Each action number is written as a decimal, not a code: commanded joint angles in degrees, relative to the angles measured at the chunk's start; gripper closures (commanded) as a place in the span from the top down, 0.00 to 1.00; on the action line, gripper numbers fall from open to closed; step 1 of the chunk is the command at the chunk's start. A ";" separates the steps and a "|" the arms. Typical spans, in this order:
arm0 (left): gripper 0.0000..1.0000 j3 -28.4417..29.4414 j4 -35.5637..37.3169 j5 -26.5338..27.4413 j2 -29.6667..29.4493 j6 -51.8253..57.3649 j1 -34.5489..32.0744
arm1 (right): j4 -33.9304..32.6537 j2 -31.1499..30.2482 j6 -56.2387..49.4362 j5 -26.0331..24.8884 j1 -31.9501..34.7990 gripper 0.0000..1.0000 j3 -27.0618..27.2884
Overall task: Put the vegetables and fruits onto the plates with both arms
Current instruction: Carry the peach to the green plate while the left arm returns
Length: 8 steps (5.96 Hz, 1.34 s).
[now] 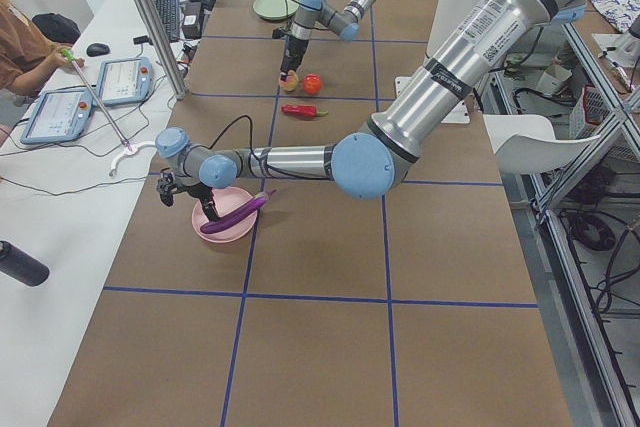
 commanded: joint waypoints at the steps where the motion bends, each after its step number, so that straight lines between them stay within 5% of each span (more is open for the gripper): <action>1: 1.00 -6.37 0.56 -0.11 -0.15 -4.80 0.44 | 0.00 0.04 2.09 0.02 -0.05 0.00 0.23; 2: 1.00 -12.25 0.47 -0.54 0.02 -11.36 3.14 | -0.09 0.12 2.10 0.37 1.25 0.00 1.80; 4: 1.00 -20.79 0.29 0.67 -0.58 -24.37 12.00 | -0.61 -2.23 0.27 10.15 11.31 0.00 3.92; 6: 1.00 -28.89 1.17 8.74 -1.82 -32.51 20.45 | -2.01 -8.72 -16.01 18.70 24.05 0.00 2.53; 8: 1.00 -31.03 1.62 9.21 -1.64 -32.52 24.06 | -9.46 -12.95 -34.46 19.36 32.69 0.00 -1.94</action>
